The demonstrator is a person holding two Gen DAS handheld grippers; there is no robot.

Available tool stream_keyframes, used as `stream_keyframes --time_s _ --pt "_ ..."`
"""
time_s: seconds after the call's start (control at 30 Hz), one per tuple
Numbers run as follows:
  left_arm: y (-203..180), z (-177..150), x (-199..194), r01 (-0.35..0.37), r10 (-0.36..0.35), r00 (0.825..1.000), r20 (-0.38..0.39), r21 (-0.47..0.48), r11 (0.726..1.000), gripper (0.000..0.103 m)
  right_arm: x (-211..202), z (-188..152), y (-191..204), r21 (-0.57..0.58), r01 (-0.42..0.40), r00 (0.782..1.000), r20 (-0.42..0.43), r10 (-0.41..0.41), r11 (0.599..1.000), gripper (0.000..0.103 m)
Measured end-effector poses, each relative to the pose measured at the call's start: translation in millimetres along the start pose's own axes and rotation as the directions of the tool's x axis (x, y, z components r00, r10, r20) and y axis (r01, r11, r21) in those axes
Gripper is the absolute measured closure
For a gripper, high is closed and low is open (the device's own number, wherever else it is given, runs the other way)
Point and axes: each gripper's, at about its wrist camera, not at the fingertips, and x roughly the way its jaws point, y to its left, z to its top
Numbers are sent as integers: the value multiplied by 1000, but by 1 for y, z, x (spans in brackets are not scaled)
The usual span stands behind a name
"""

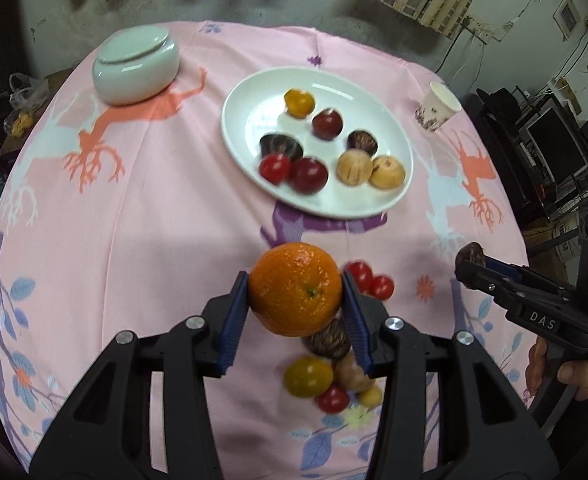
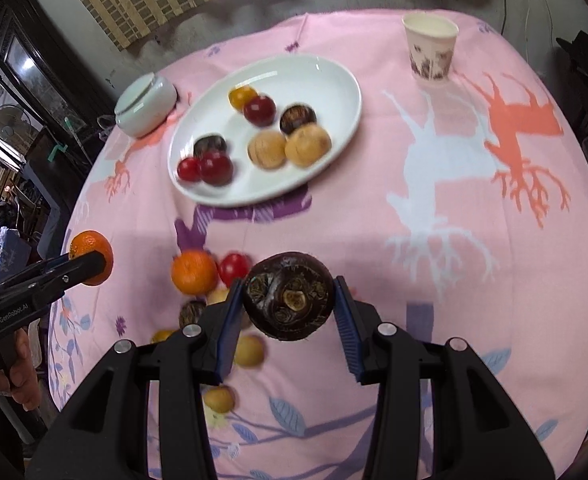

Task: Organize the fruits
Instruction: 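Carry both fruits to the white plate and open both tools to release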

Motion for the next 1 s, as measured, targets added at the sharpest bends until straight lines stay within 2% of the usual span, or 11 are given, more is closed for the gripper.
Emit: stream_keyframes --time_s 0.27,0.53,0.73,0.77,0.8,0.83,1.0 --pt "-8 56 28 -4 3 1000 29 42 999 57 17 62 4 -27 -16 997 79 18 1000 59" --pt "1 98 86 -27 27 1000 -10 28 999 57 72 107 4 -20 -38 998 43 39 999 58" --pt "5 114 116 -40 40 999 -27 -6 999 54 105 117 5 11 -70 997 13 70 997 57" --pt "7 115 117 -44 43 999 -17 -28 999 44 105 117 5 14 -81 996 24 81 997 55" --pt "9 115 115 -44 44 999 -1 -44 998 36 104 116 4 17 -87 995 41 86 996 46" --pt "9 114 113 -42 42 999 10 -48 998 36 101 114 3 25 -95 994 64 93 995 40" --pt "9 103 98 -56 56 998 18 -33 998 36 88 106 -4 40 -107 992 75 104 993 40"
